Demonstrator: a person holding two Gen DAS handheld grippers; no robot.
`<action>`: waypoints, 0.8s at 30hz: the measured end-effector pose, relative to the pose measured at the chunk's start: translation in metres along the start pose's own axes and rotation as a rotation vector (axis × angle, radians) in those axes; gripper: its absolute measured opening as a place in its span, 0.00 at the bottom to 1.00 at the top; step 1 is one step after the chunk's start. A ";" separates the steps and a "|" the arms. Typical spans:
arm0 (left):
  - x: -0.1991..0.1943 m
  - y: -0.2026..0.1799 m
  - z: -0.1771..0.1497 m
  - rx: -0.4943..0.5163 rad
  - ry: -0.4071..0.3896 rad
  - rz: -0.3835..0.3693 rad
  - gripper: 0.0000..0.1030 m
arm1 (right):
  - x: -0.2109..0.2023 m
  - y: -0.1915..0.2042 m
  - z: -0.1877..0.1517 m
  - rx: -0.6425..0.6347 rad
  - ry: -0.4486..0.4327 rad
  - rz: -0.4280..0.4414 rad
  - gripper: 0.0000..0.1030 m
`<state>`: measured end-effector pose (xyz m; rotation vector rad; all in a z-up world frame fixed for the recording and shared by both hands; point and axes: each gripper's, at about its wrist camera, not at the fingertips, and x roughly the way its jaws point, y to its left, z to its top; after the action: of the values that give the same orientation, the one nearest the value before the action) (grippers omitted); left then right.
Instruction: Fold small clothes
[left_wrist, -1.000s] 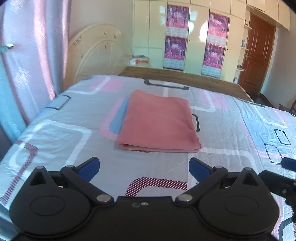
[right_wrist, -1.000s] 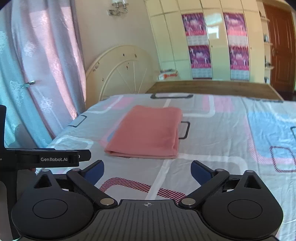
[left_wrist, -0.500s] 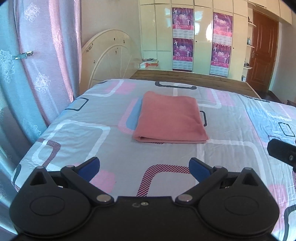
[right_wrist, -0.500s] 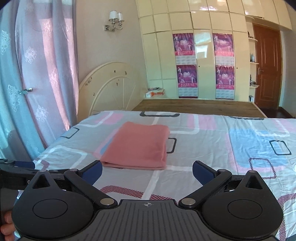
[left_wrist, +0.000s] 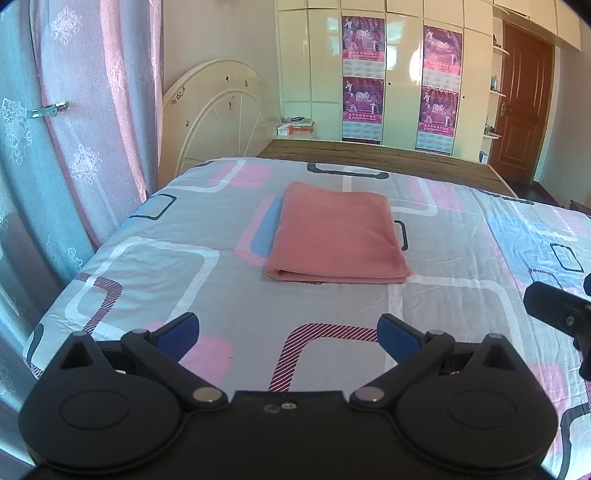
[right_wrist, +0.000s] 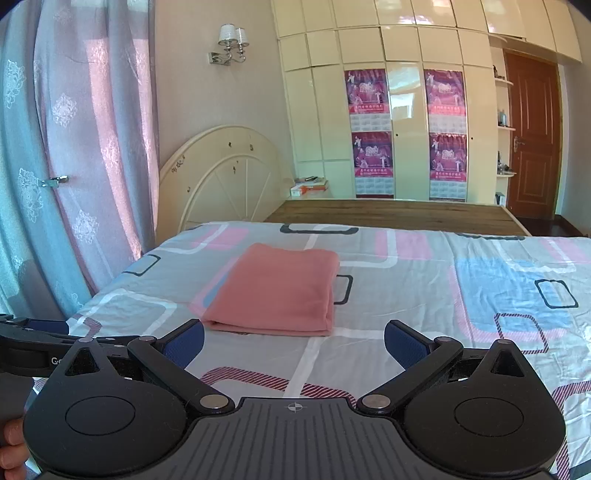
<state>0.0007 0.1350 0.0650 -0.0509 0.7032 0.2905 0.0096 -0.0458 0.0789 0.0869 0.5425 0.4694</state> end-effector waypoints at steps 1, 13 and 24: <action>0.000 0.000 0.000 -0.002 0.001 -0.001 0.99 | 0.000 0.000 0.001 0.000 -0.001 -0.001 0.99; 0.000 0.000 0.004 0.001 0.006 -0.003 0.99 | 0.002 -0.001 0.001 0.000 0.005 0.003 0.99; 0.000 -0.001 0.004 -0.002 0.003 0.001 0.99 | 0.006 -0.002 0.001 0.009 0.008 0.002 0.99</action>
<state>0.0039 0.1352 0.0680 -0.0531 0.7059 0.2918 0.0161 -0.0450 0.0763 0.0941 0.5520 0.4700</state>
